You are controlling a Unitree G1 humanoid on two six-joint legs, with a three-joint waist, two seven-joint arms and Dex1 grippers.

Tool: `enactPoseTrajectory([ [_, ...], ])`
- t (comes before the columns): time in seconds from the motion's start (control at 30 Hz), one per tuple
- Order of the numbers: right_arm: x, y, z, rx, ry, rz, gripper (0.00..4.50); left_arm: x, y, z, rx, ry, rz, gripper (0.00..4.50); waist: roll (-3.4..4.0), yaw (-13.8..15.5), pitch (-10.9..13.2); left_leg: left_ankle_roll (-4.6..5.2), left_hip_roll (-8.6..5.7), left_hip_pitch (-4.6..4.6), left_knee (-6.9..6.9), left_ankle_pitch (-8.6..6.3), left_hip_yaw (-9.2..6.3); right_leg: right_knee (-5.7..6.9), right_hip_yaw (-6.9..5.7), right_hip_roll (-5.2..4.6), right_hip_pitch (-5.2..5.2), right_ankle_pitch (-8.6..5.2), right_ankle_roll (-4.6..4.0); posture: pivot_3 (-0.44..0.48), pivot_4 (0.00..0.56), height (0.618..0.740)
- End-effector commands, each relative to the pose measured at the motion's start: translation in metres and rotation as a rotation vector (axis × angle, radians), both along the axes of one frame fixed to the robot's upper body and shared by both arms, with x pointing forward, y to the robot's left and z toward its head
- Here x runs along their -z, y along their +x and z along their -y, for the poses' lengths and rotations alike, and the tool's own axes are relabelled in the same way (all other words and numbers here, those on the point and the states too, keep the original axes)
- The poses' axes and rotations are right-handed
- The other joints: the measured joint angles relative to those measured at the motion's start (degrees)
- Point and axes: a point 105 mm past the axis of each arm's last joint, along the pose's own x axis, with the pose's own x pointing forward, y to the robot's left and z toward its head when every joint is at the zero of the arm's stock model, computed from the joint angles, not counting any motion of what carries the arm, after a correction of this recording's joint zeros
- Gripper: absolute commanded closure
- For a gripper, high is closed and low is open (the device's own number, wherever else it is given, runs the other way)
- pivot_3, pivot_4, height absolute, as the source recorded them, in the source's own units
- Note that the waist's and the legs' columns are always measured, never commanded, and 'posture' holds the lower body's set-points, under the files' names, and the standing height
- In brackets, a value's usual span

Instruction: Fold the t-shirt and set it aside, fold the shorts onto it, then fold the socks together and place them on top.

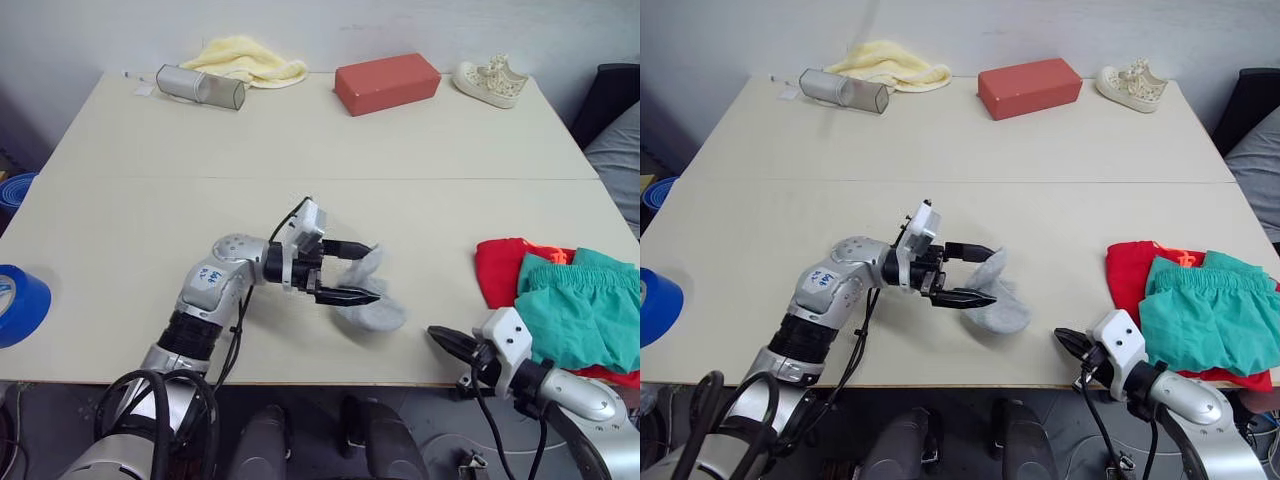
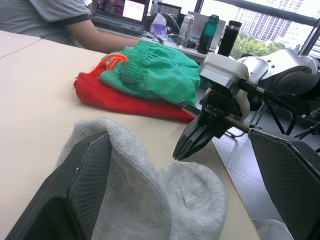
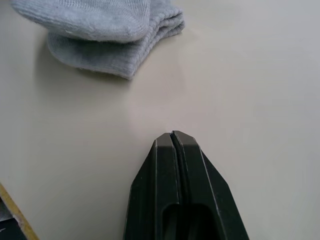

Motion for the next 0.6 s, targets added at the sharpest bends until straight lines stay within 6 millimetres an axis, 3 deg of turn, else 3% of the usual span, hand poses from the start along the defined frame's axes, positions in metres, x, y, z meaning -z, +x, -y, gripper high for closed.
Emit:
enactPoseTrajectory([
  [0.03, -0.015, 0.001, 0.0, 0.001, 0.006, 0.068, 4.5, -0.001, -0.004, 0.003, 0.057, 0.019, 0.043, 0.87, 0.0, 0.0, 0.0, 0.0, -0.01, 0.0, 0.0, 0.0, 0.0, -0.01, 0.0, 0.0, 0.0, 0.0, 0.01, 0.0, 0.15, 0.74],
  [0.1, -0.015, 0.001, 0.0, 0.002, 0.008, 0.068, 4.5, 0.005, -0.011, 0.007, 0.098, 0.047, 0.043, 1.5, 0.0, 0.0, 0.0, 0.01, -0.02, 0.01, 0.01, 0.0, 0.0, -0.01, 0.01, -0.01, 0.03, 0.01, 0.03, 0.0, 0.15, 0.74],
  [0.47, -0.011, 0.001, -0.004, 0.006, 0.015, 0.062, 4.5, 0.04, -0.03, 0.012, 0.231, 0.198, 0.111, 1.5, 0.0, 0.0, 0.0, 0.01, 0.0, 0.03, 0.01, 0.0, 0.0, -0.02, 0.02, 0.0, 0.04, 0.0, 0.01, 0.0, 0.15, 0.74],
  [0.6, -0.011, 0.002, -0.006, 0.01, 0.022, 0.065, 4.5, 0.044, -0.032, 0.019, 0.24, 0.201, 0.126, 0.59, 0.0, 0.0, 0.0, 0.02, 0.0, 0.02, 0.02, 0.0, -0.01, -0.04, 0.01, -0.01, 0.05, 0.0, 0.01, 0.0, 0.15, 0.74],
])
